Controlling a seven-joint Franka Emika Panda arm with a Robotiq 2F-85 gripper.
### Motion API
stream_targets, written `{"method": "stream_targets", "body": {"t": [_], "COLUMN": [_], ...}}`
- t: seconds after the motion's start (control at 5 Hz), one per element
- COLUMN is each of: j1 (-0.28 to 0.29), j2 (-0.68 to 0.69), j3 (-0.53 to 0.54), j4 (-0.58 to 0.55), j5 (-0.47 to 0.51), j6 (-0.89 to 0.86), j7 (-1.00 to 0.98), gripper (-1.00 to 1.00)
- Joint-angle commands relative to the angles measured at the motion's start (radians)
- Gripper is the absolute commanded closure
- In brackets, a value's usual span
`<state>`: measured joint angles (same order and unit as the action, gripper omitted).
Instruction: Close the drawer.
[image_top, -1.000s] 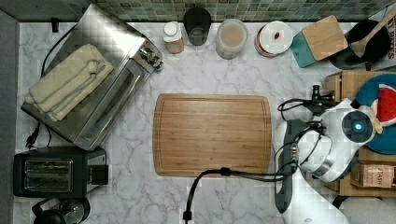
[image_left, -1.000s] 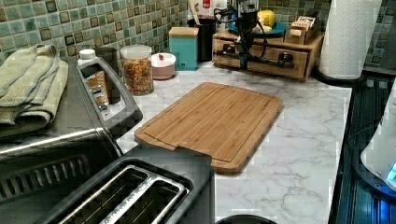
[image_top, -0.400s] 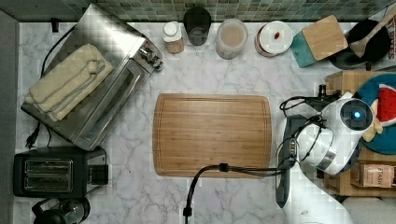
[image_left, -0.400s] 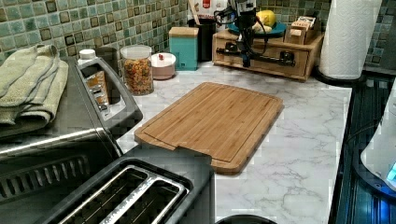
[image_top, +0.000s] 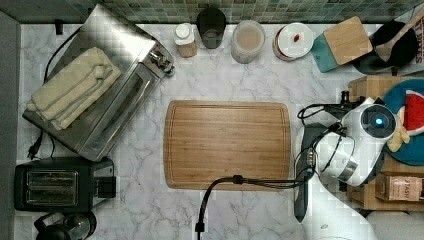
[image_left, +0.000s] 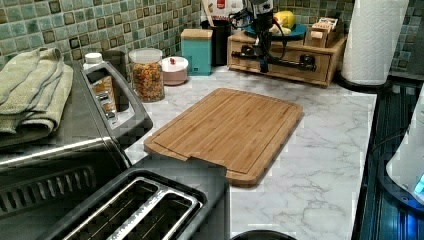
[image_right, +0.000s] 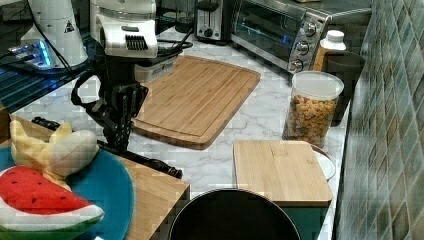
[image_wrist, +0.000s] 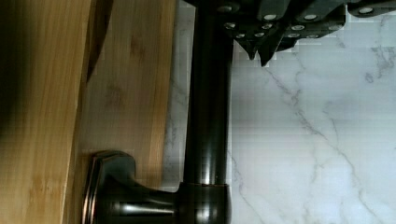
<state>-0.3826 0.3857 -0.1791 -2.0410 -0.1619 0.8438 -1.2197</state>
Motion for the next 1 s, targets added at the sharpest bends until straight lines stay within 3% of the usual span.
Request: {"method": "stream_targets", "body": {"t": [0.2, 1.0], "j1": [-0.102, -0.092], "j2": [-0.023, -0.022], "j3": [-0.126, -0.136], "j4": [0.146, 0.146], "j5": [-0.028, -0.022], "j6": [0.016, 0.016], "j7": [0.031, 0.027], "gripper": [1.0, 1.0]}}
